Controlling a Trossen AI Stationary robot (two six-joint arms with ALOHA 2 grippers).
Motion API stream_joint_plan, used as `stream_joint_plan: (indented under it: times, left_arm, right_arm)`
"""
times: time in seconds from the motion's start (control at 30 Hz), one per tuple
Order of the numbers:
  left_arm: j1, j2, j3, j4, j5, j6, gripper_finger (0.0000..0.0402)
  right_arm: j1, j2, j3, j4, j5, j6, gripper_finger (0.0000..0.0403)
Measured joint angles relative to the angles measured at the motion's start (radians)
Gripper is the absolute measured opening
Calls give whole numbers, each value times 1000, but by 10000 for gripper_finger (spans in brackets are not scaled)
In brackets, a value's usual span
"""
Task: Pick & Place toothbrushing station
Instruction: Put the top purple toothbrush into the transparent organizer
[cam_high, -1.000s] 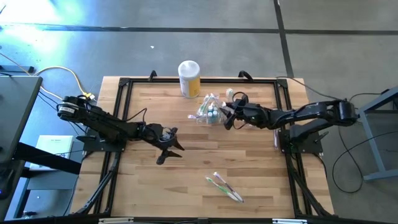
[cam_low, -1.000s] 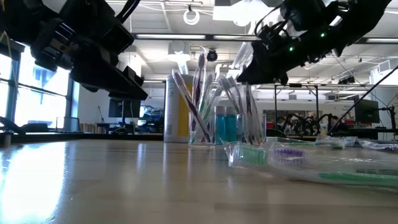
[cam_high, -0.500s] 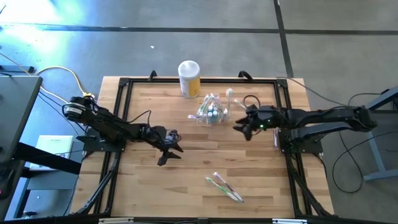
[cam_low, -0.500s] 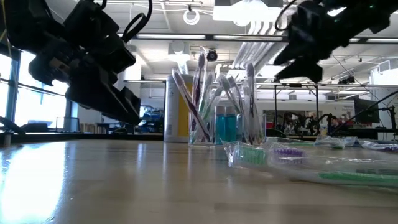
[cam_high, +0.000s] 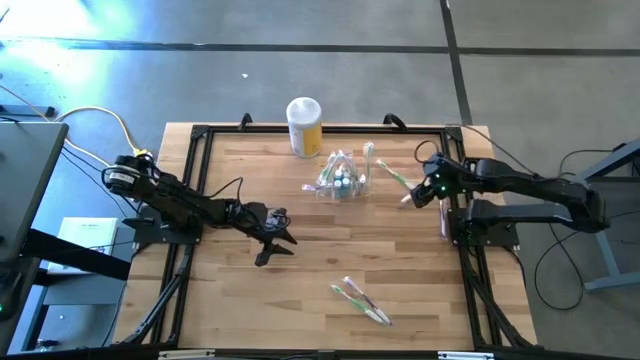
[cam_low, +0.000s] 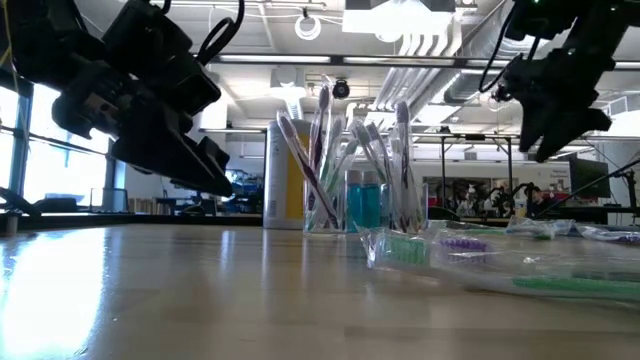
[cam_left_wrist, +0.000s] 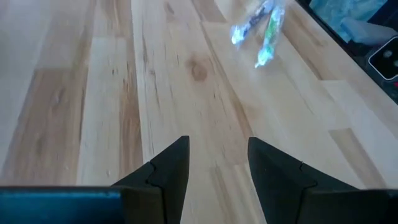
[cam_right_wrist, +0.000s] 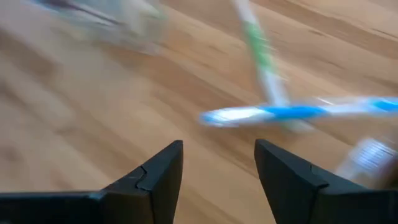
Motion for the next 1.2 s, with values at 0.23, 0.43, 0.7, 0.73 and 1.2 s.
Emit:
stream_joint_plan:
  times: [0.23, 0.43, 0.7, 0.73, 1.2]
  left_arm:
    - [0, 0, 0, 9, -7, 24, 159]
    - [0, 0, 0, -1, -7, 23, 159]
    - [0, 0, 0, -38, -7, 23, 159]
    - [0, 0, 0, -37, -7, 23, 159]
    - [0, 0, 0, -43, -7, 23, 159]
  right_arm:
    - [-84, 151, 31, -227, 31, 98, 191]
    - [-140, 296, 31, -258, 24, 153, 191]
    - [-230, 451, 31, -261, 43, 175, 191]
    - [-242, 469, 31, -261, 54, 173, 191]
    - [-372, 663, 6, -213, 99, 173, 191]
